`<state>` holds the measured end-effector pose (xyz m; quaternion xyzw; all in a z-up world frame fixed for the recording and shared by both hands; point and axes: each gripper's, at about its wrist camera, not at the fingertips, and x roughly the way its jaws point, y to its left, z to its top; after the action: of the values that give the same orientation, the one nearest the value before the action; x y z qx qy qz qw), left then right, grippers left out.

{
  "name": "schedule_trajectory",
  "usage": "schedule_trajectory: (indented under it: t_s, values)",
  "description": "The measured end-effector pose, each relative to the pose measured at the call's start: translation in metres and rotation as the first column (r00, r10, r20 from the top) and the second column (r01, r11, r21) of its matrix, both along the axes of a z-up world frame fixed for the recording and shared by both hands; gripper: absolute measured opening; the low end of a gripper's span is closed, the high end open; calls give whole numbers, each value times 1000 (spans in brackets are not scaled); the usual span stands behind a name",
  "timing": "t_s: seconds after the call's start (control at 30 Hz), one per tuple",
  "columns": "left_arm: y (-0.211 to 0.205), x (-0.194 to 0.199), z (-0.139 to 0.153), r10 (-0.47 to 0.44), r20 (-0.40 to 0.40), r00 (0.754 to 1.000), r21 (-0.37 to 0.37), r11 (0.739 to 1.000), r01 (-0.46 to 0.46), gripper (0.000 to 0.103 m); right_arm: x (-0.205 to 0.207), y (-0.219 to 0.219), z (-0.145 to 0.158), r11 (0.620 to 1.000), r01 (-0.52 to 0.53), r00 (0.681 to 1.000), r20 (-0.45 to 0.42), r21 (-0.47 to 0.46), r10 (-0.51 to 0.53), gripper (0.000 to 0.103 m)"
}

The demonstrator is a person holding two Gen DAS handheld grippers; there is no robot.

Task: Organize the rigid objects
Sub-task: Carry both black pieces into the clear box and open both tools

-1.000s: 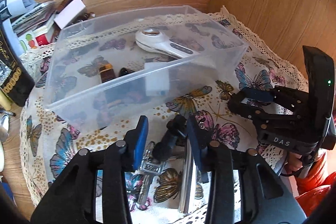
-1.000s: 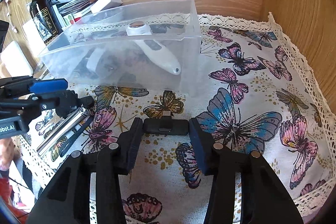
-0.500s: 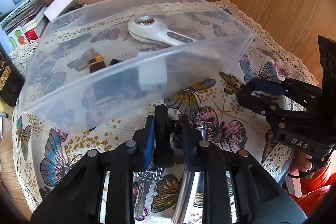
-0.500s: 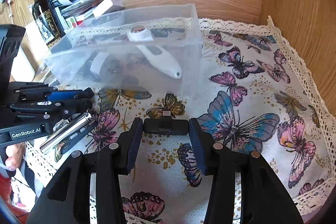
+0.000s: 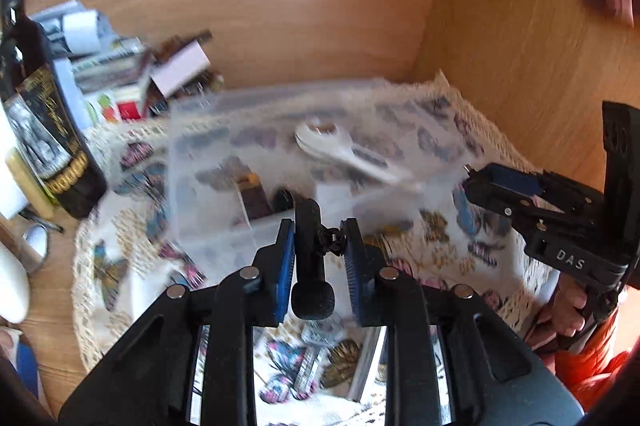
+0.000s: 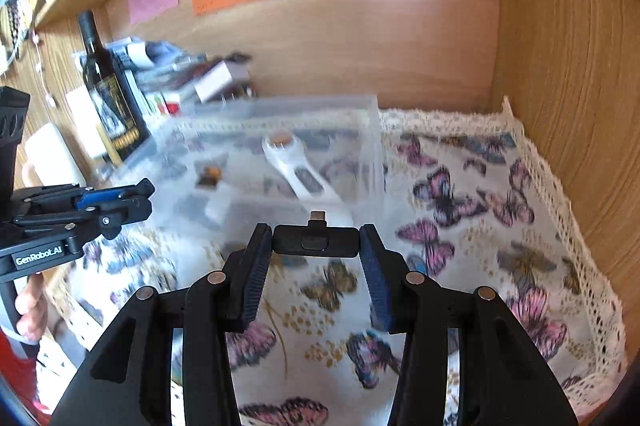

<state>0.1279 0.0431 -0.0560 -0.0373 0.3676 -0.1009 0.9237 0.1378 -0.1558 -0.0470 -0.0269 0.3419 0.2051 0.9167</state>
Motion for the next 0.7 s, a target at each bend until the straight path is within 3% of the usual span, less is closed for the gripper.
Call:
schedule_trajectory:
  t_s: [0.17, 0.37, 0.7]
  values:
    - [11, 10, 22, 41, 68, 997, -11, 999, -40, 23, 7, 12, 16, 1000, -20, 998, 54, 19, 19, 42]
    - [20, 28, 31, 62, 95, 993, -4, 998, -62, 23, 25, 28, 20, 999, -45, 996, 75, 8, 44, 42]
    - [33, 69, 0, 93, -13, 996, -42, 995, -94, 23, 61, 46, -13, 999, -47, 998, -42, -23, 46, 42]
